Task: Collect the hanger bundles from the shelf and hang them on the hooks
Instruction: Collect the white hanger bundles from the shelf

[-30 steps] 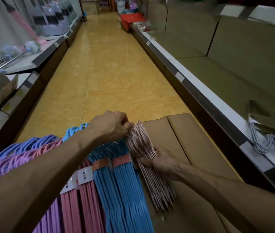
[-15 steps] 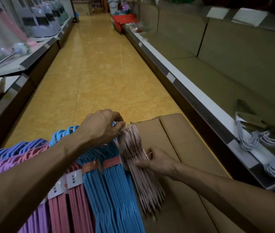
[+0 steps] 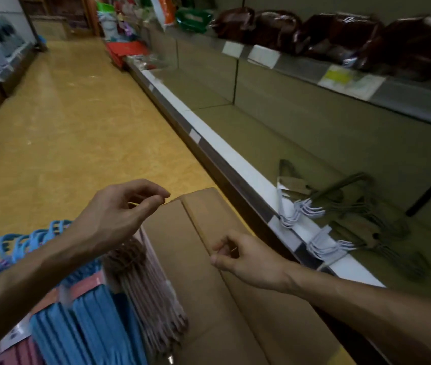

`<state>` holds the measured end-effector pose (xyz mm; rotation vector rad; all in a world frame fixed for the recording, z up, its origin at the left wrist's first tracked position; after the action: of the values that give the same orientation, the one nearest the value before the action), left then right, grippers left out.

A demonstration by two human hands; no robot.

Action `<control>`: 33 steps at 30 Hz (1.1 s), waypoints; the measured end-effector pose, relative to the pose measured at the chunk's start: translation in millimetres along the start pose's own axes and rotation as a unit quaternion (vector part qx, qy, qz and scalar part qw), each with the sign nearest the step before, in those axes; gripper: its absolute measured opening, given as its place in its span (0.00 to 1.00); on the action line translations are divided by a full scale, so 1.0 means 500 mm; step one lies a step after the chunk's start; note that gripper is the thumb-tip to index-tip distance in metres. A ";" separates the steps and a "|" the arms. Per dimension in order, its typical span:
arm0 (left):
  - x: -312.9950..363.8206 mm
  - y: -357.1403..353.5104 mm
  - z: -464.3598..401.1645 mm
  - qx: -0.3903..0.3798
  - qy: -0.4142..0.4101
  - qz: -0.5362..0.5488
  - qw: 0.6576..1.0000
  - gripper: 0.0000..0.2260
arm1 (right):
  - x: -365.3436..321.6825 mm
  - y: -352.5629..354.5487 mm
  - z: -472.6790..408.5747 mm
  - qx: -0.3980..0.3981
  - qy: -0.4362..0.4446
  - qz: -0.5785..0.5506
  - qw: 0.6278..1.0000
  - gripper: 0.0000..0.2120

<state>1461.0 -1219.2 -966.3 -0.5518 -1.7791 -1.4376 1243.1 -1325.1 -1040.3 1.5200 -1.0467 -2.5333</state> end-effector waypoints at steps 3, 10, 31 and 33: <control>0.037 -0.032 -0.018 -0.004 -0.007 0.042 0.999 0.07 | 0.013 0.052 0.021 0.041 -0.003 -0.062 0.997 0.09; 0.127 -0.134 -0.079 -0.012 -0.044 0.121 0.992 0.07 | 0.089 0.189 0.085 0.180 -0.113 -0.312 0.926 0.09; 0.211 -0.288 -0.143 -0.041 -0.034 0.157 0.986 0.07 | 0.225 0.299 0.033 0.250 -0.157 -0.627 0.721 0.11; 0.206 -0.278 -0.137 -0.049 -0.031 0.144 0.988 0.07 | 0.218 0.298 0.041 0.253 -0.114 -0.658 0.699 0.10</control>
<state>1315.7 -1335.8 -967.6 -0.8757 -1.6037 -1.3212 1122.0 -1466.0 -1038.1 3.0172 -0.7704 -3.4754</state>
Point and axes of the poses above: each hand's wrist, its own z-axis away from the middle knuckle, its own y-axis out of the back of the hand, x = y × z, the point moved 2 cm from there along -z, towards the middle knuckle, and after that the axes turned 6 degrees about -x, right-handed, at the moved point
